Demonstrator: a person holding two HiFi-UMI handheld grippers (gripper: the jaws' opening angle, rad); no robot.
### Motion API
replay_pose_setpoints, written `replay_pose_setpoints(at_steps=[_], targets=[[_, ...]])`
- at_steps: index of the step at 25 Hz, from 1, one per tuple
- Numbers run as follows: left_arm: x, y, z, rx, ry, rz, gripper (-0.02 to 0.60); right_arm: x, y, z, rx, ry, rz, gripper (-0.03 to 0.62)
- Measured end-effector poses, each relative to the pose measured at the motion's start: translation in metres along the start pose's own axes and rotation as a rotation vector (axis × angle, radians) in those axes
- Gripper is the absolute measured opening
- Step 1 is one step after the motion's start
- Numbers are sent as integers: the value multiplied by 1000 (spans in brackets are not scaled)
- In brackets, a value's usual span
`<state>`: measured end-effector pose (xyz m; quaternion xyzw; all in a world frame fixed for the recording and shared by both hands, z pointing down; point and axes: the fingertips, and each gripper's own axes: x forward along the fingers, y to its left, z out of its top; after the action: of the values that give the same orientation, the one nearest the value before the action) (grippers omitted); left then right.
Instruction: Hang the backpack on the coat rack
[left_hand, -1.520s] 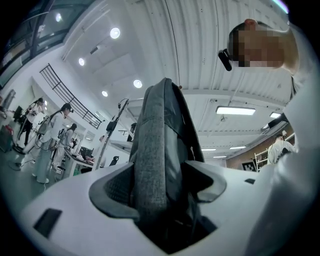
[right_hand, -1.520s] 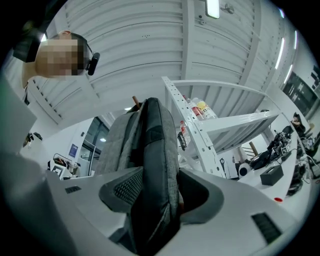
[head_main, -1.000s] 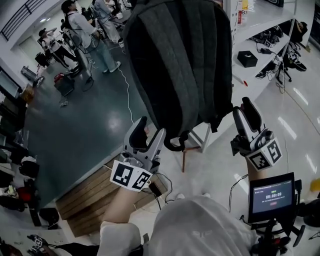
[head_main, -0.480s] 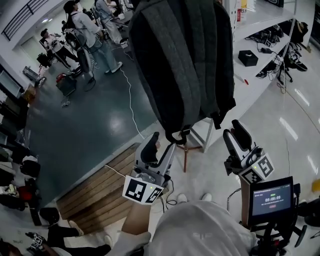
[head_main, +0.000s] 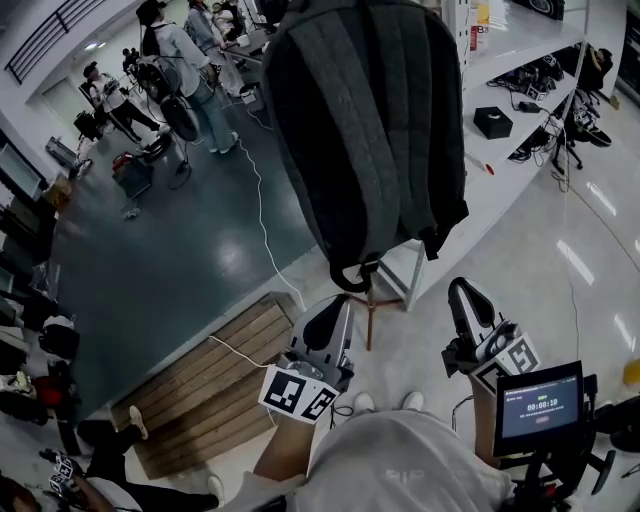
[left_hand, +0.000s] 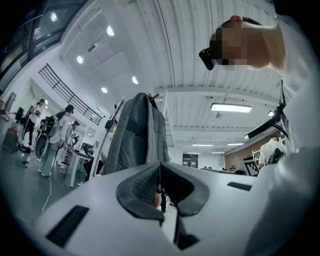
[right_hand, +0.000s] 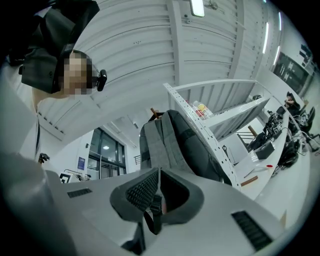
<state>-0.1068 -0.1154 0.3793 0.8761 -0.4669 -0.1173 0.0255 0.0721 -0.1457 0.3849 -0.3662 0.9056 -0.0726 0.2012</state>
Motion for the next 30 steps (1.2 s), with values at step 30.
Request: replay_pose_setpoints(at_steps=[30], targets=[[12,3,2,-31,4,-23,8,10,6,-10,-34,38,-7,12]])
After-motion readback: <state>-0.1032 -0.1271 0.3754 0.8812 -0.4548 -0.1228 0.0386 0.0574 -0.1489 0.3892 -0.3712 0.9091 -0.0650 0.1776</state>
